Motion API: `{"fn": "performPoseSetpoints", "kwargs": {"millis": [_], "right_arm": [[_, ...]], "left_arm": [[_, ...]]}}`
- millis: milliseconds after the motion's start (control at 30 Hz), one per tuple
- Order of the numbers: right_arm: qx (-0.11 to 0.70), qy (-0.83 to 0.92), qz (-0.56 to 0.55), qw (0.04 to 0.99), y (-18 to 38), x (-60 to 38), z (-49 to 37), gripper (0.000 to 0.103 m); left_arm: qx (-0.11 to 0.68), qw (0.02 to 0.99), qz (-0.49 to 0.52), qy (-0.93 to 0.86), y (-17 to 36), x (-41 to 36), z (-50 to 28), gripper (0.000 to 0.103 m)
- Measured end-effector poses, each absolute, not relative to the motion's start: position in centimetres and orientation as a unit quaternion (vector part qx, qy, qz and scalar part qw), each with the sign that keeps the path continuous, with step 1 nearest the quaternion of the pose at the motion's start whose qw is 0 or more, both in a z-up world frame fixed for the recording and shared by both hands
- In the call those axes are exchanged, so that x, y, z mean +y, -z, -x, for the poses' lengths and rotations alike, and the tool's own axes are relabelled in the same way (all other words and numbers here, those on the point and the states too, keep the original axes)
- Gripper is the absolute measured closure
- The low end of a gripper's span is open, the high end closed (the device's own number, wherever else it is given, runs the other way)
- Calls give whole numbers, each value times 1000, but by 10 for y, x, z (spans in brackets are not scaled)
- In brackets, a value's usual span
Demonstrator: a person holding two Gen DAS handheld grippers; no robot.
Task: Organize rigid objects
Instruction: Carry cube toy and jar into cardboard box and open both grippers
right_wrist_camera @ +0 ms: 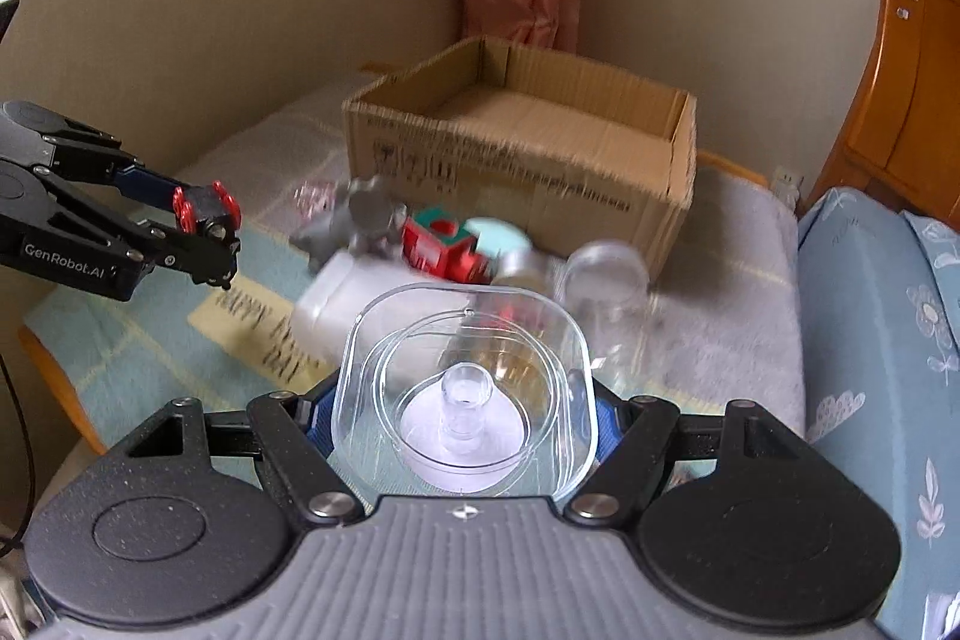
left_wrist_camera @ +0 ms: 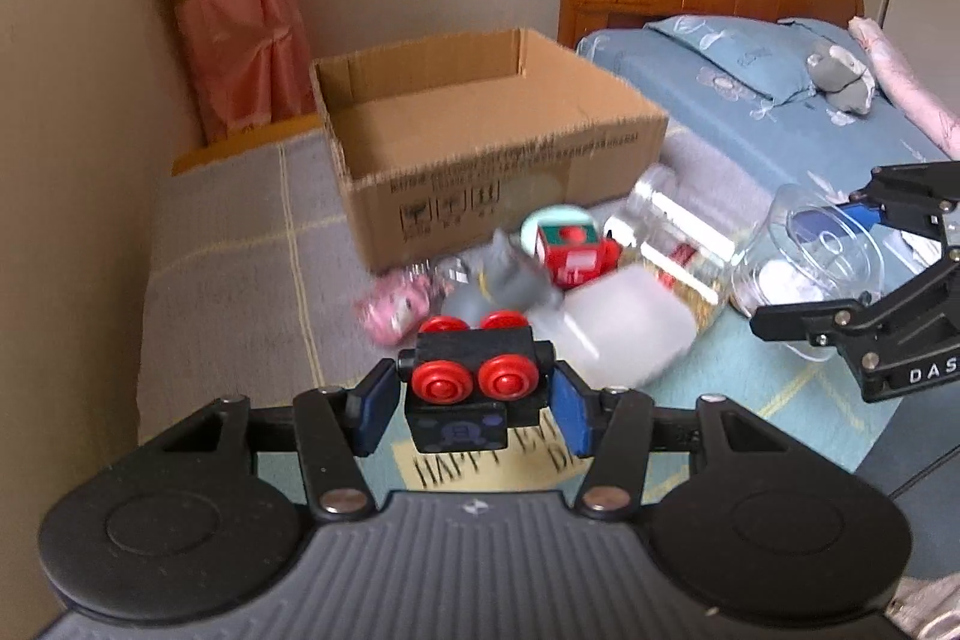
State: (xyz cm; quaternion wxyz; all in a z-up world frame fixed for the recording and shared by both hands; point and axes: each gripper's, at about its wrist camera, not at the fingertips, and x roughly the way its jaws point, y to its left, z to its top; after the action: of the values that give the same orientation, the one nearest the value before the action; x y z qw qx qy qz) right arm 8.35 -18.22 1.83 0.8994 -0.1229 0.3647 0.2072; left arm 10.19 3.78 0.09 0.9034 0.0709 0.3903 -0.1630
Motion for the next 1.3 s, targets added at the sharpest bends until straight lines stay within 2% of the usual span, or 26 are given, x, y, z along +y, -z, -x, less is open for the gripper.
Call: {"fn": "performPoseSetpoints", "kwargs": {"millis": [467,700,967,1000,1067,1133,1300], "right_arm": [[303,-200,115,925,-69,-190,-157,24],[294,-192,116,929,-81,-188,-212,24],[313,-182,103,927,-69,-184,-267,24],[316,-182,99,926,-66,-184,-273,22],[323,-186,97,923,-62,-184,-280,9],[315,-187,96,926,-59,-185,-279,2],[319,-186,92,925,-53,-191,-273,1]], "left_arm": [[351,917,-92,169,-52,23,-196,50],[356,914,-102,168,-52,12,-250,50],[380,903,-108,168,-35,6,-290,50],[382,902,-110,167,-33,6,-294,50],[386,901,-112,164,-30,6,-300,50],[390,900,-111,161,-26,6,-309,50],[397,897,-113,156,-20,5,-333,50]]}}
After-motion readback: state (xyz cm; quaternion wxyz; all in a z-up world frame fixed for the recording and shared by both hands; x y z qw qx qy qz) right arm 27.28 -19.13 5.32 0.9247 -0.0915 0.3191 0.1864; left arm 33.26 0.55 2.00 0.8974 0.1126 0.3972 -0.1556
